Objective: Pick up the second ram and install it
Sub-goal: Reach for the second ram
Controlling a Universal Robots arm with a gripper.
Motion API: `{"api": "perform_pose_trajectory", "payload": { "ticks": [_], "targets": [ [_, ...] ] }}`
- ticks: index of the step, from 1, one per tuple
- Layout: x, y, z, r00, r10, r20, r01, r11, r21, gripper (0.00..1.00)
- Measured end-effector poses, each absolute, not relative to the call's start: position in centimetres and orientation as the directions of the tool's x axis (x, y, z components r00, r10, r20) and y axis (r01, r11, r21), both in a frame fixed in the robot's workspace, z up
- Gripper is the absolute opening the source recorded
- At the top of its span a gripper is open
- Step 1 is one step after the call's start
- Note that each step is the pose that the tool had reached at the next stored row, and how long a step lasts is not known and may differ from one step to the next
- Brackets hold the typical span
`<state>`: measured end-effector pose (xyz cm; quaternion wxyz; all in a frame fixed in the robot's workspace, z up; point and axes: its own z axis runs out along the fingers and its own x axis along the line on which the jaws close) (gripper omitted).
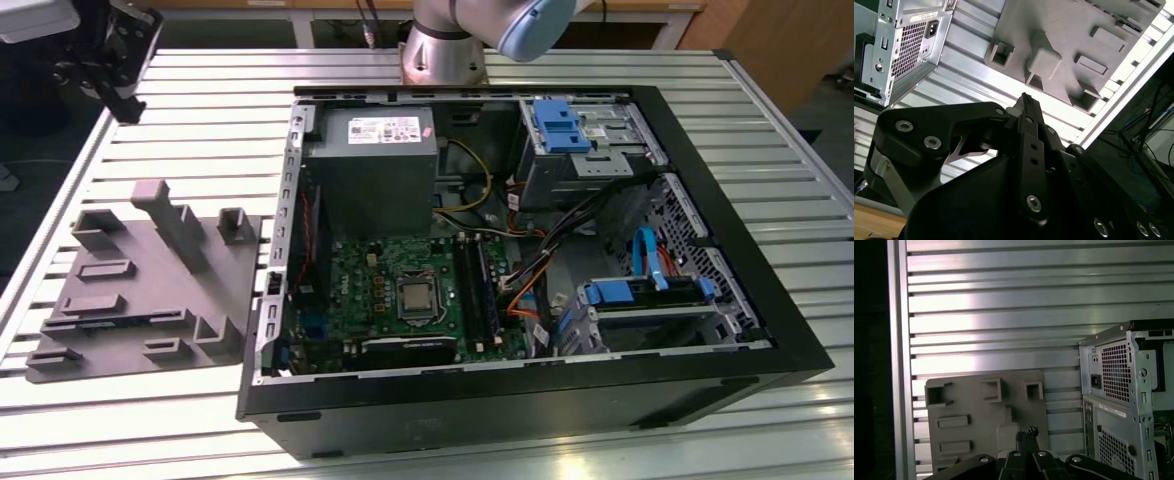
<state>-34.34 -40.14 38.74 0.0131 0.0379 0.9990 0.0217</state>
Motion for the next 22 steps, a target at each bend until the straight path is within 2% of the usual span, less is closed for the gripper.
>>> {"api": "perform_pose_trajectory", "payload": {
  "ticks": [22],
  "targets": [
    [-35.03, -40.51, 38.57, -0.997, 0.076, -0.024, 0.075, 0.996, 0.044, 0.11]
  ]
}}
